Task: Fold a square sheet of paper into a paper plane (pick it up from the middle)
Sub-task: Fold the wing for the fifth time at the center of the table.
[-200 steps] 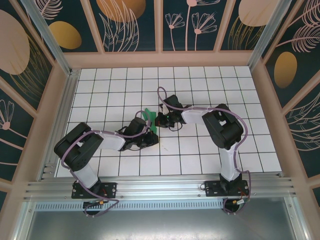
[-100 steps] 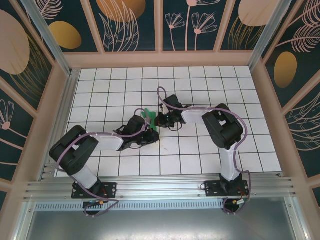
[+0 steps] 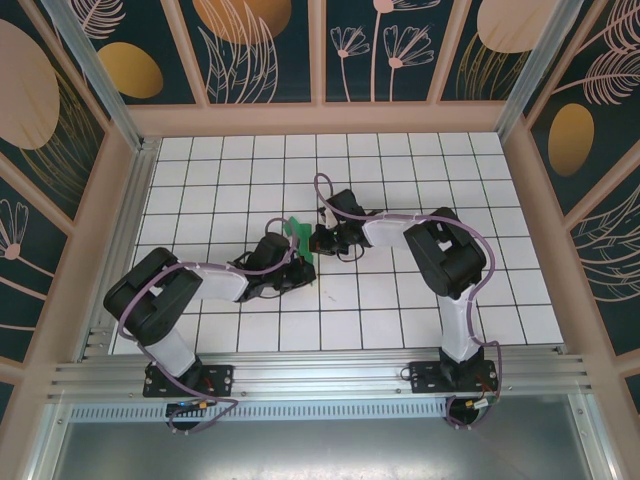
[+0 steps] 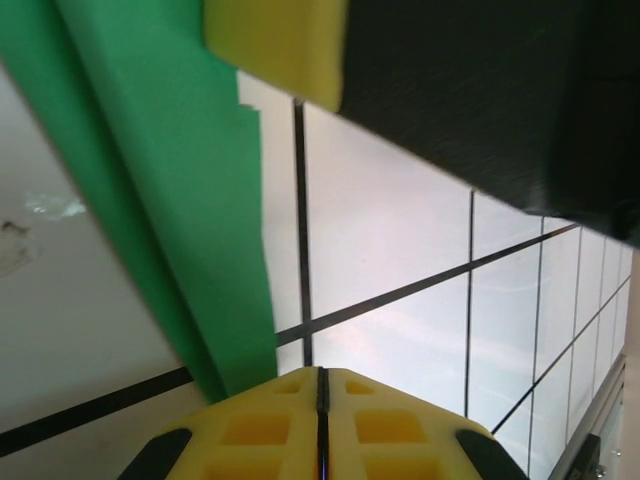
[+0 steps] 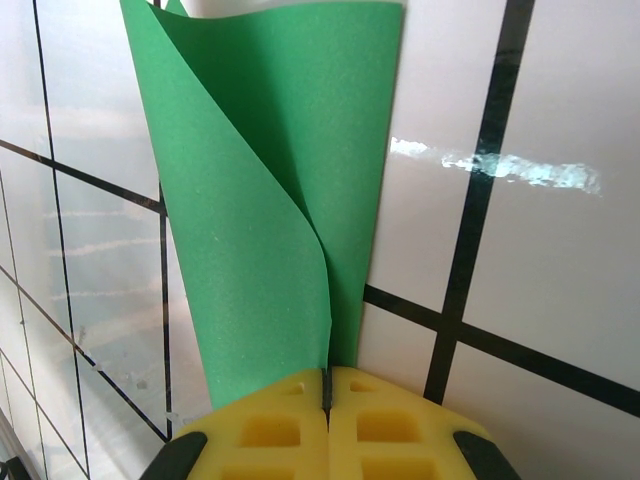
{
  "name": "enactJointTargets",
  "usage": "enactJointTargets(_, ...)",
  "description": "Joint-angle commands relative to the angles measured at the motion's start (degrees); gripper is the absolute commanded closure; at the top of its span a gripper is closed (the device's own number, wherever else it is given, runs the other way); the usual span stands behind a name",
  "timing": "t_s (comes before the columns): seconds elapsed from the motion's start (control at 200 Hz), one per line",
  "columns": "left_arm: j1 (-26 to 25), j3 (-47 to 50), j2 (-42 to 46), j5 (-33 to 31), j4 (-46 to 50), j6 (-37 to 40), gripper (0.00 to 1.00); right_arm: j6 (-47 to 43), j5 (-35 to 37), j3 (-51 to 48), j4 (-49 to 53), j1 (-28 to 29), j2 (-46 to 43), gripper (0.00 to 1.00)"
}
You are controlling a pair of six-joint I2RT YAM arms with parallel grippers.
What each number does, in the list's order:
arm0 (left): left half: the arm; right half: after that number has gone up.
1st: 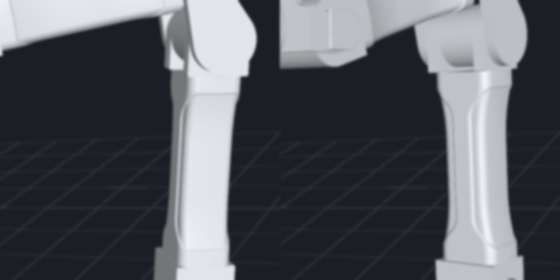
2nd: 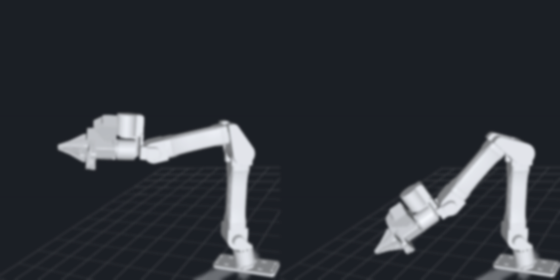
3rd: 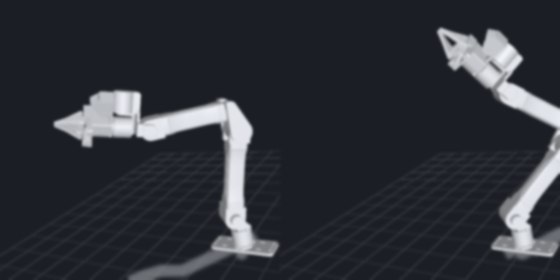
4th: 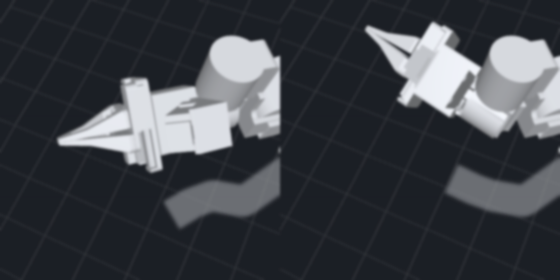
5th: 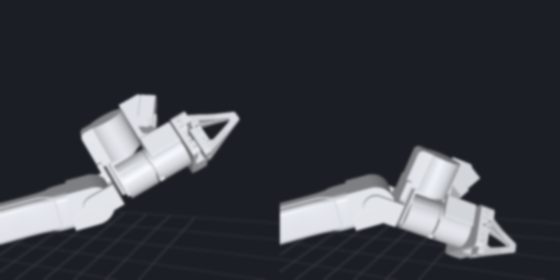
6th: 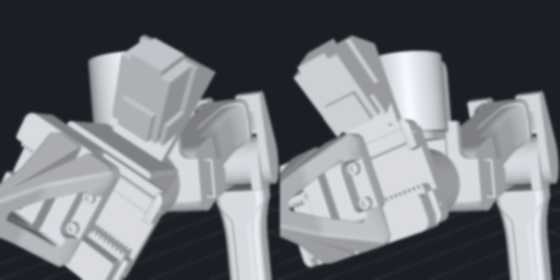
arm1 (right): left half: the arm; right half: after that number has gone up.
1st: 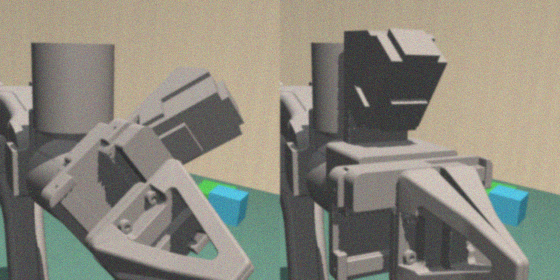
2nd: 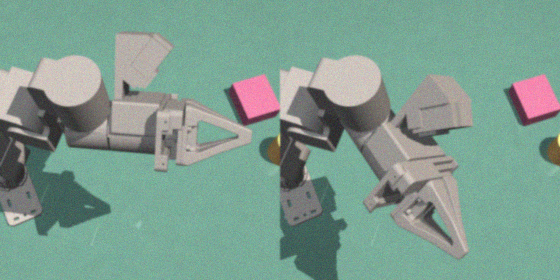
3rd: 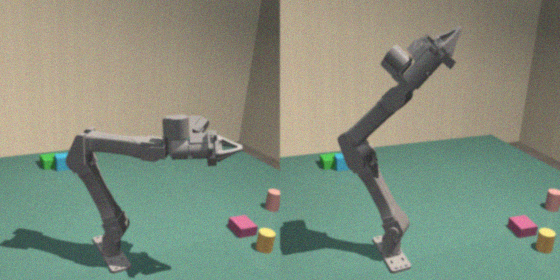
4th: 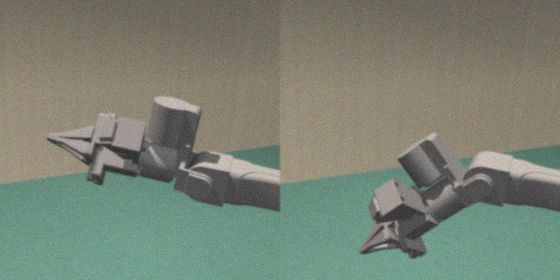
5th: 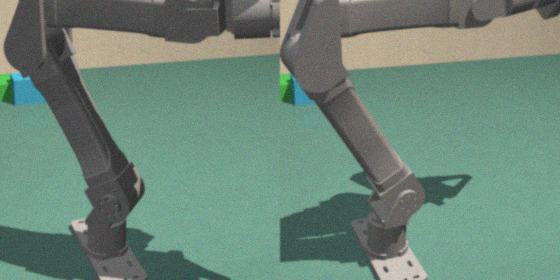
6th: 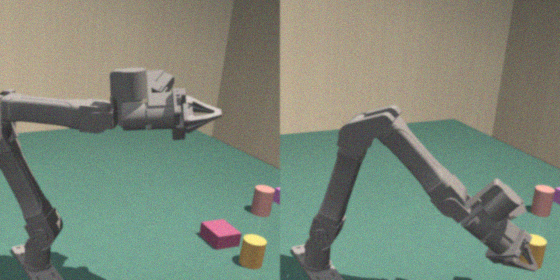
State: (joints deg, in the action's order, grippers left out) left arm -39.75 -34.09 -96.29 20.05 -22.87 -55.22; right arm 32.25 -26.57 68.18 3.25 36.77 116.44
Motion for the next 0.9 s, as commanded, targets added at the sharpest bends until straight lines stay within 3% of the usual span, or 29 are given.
enactJointTargets(0.0,0.23,0.97,-0.80,-0.38,1.41,-0.33,0.90,-0.26,5.38,-0.25,4.00,0.40,4.07,1.00)
enactJointTargets(0.16,0.20,2.53,-0.74,-1.99,3.61,0.26,0.92,-0.15,4.81,0.61,4.34,0.29,3.34,0.97)
enactJointTargets(0.425,0.20,6.37,-1.50,-1.65,-0.53,-1.20,0.96,1.19,4.42,3.95,4.53,-0.75,-2.23,0.70)
enactJointTargets(0.721,0.22,8.31,-3.18,-0.03,-4.72,-0.33,0.99,1.20,5.47,-1.10,1.31,-0.50,-10.21,0.70)
enactJointTargets(0.891,0.20,8.20,-3.80,0.18,-5.01,-0.41,1.00,0.45,4.34,-0.77,1.64,1.33,-9.17,0.81)
